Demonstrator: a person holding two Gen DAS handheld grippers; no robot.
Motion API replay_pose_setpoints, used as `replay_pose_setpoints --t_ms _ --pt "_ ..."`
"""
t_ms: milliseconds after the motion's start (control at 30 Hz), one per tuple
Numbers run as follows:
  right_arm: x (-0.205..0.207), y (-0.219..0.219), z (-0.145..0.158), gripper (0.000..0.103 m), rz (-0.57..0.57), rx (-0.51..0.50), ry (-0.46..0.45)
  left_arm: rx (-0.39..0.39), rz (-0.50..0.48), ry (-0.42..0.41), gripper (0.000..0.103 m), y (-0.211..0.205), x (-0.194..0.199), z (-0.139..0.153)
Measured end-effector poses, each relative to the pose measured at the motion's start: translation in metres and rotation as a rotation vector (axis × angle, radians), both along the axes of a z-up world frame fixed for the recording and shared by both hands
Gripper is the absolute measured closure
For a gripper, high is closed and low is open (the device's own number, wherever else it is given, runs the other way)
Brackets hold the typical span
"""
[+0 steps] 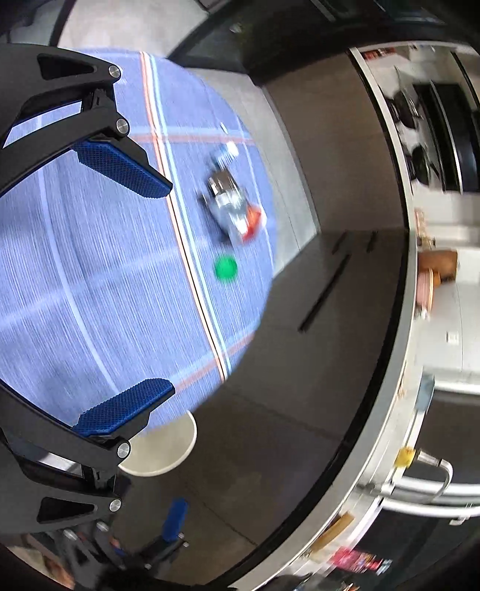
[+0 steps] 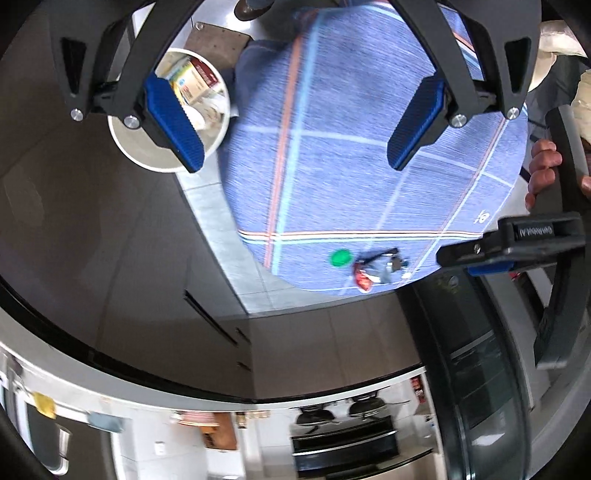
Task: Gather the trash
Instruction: 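Move both grippers back over the table toward the remaining trash, then grasp the green bottle cap with the right gripper while the left gripper grasps the red-silver snack wrapper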
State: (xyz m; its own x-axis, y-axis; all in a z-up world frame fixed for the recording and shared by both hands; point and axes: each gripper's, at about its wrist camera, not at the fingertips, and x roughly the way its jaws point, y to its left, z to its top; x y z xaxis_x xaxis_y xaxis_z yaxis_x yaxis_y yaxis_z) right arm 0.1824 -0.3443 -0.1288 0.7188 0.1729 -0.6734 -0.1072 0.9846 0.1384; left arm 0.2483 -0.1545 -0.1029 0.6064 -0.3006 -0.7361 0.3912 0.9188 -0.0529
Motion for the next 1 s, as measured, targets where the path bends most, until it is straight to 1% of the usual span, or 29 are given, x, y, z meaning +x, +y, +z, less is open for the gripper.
replay_pose_setpoints --t_ms 100,133,233,400,433,467,500,567,600,667,733,833,1000 --pt "0.016 0.024 0.001 0.003 0.041 -0.009 0.018 0.011 0.059 0.013 0.008 0.035 0.005 -0.008" --pt "0.023 0.031 0.0 0.003 0.056 -0.005 0.029 0.007 0.085 0.023 0.008 0.051 0.008 -0.011" --pt "0.042 0.053 -0.004 0.003 0.094 0.008 0.06 -0.011 0.135 0.048 0.008 0.08 0.016 -0.018" --pt "0.081 0.087 -0.015 0.004 0.144 -0.018 0.11 -0.016 0.172 0.066 0.008 0.113 0.033 -0.024" --pt "0.088 0.09 -0.018 0.006 0.142 -0.02 0.119 -0.013 0.172 0.065 0.008 0.116 0.036 -0.025" --pt "0.096 0.093 -0.02 0.011 0.143 -0.02 0.126 -0.012 0.167 0.062 0.008 0.118 0.039 -0.025" --pt "0.104 0.096 -0.023 0.014 0.139 -0.021 0.133 -0.013 0.161 0.06 0.008 0.119 0.042 -0.026" --pt "0.123 0.101 -0.03 0.023 0.127 -0.025 0.152 -0.014 0.146 0.055 0.008 0.122 0.05 -0.028" --pt "0.13 0.103 -0.034 0.026 0.126 -0.023 0.159 -0.016 0.137 0.054 0.008 0.122 0.053 -0.029" --pt "0.143 0.105 -0.04 0.034 0.123 -0.024 0.171 -0.022 0.116 0.059 0.008 0.122 0.062 -0.032" --pt "0.159 0.109 -0.049 0.037 0.121 -0.036 0.184 -0.034 0.093 0.066 0.009 0.121 0.07 -0.035" --pt "0.176 0.113 -0.06 0.037 0.116 -0.068 0.196 -0.032 0.06 0.063 0.01 0.115 0.079 -0.039" --pt "0.202 0.114 -0.073 0.039 0.096 -0.096 0.187 -0.034 0.011 0.075 0.013 0.102 0.095 -0.047"
